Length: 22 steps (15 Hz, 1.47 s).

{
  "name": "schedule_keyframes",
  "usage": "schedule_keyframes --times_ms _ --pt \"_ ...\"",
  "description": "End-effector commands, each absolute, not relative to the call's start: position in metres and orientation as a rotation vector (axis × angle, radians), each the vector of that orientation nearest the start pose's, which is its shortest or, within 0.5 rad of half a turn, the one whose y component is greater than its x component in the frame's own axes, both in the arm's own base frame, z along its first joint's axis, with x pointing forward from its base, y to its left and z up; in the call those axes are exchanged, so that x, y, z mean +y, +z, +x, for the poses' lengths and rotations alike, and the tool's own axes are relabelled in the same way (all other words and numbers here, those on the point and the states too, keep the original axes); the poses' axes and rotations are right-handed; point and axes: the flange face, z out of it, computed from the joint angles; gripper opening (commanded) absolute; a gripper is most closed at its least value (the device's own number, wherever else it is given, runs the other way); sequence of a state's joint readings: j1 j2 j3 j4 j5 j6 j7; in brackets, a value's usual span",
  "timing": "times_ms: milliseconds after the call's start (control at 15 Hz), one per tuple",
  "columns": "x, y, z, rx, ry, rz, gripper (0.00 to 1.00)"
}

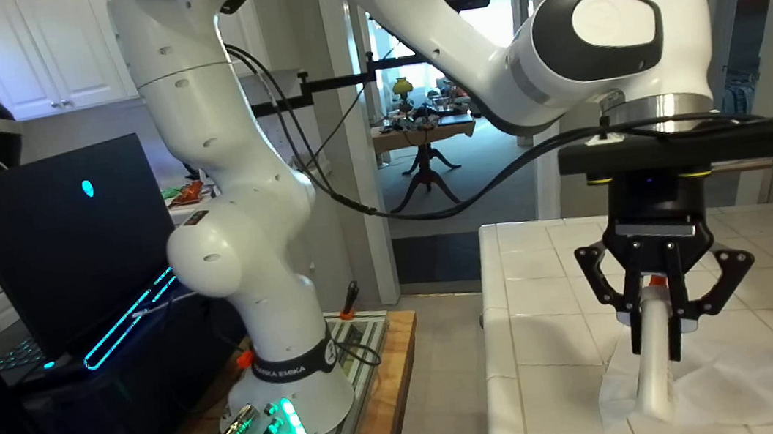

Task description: Pour the glue onto the paper towel

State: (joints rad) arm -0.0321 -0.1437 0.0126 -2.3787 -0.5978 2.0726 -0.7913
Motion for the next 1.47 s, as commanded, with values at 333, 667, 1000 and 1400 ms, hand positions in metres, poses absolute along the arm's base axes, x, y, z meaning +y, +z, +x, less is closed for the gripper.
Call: schedule_keyframes --times_ms 333,667,1000,1400 --pt "-0.034 0.376 0.465 -1.888 0.655 -2.94 0.06" --pt "-0.023 0.373 0.465 -2.041 0.817 -2.834 0.06" --pt "-0.012 0.368 0.465 -2.237 1.068 -2.716 0.06" --pt "0.002 0.353 0.473 -2.462 1.216 -2.521 0.06"
